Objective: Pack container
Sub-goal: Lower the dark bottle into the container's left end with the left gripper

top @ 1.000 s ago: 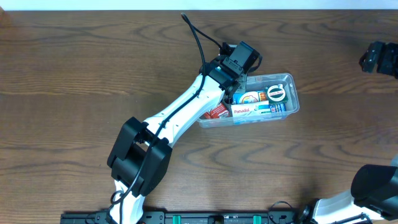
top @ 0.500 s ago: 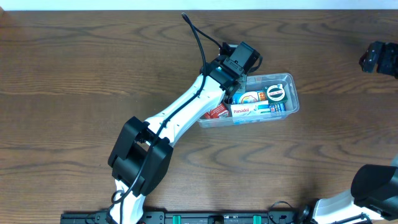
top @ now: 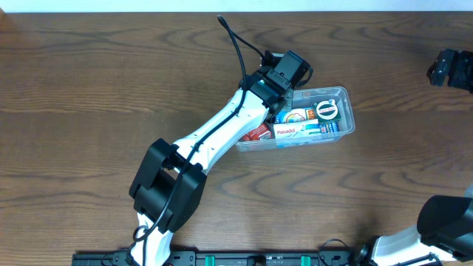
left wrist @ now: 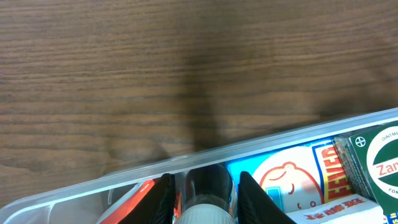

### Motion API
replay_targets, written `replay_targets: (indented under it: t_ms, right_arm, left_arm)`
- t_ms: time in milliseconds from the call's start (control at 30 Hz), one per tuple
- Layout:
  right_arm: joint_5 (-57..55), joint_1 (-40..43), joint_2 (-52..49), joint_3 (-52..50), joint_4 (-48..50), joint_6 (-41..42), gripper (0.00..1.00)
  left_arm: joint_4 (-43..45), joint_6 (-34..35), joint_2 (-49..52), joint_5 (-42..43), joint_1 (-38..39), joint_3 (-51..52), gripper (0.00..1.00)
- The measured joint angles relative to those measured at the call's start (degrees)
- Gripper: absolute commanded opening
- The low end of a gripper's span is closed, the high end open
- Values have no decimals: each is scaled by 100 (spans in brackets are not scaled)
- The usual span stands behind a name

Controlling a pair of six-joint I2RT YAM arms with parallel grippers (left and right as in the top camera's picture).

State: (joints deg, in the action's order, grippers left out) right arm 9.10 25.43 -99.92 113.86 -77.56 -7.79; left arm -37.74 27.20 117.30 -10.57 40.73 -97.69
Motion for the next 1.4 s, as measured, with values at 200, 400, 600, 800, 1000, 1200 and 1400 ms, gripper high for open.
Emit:
replay_targets:
  t_ms: [200,400,600,800,1000,1200,1400]
  right_arm:
    - [0,2,0,0,0,0,99]
    - [0,2,0,0,0,0,99]
    - [0,0,0,0,0,0,99]
    - [0,2,0,0,0,-2,99]
    - [0,2,0,0,0,-2,99]
    - [0,2,0,0,0,-2,99]
    - [0,0,0,0,0,0,99]
  left_arm:
    - [7,-15,4,-66,0,0,22]
    - [7,-24,4,-149,0,0,20]
    - [-76,-24,-4,-177,0,0,19]
    - [-232,-26,-24,-229,-2,-2,7]
    - [-260,-26,-31,-232,-2,-2,6]
    - [-275,-70,-31,-232,-2,-2,6]
    - [-275,-140,-31,-232,-2,-2,6]
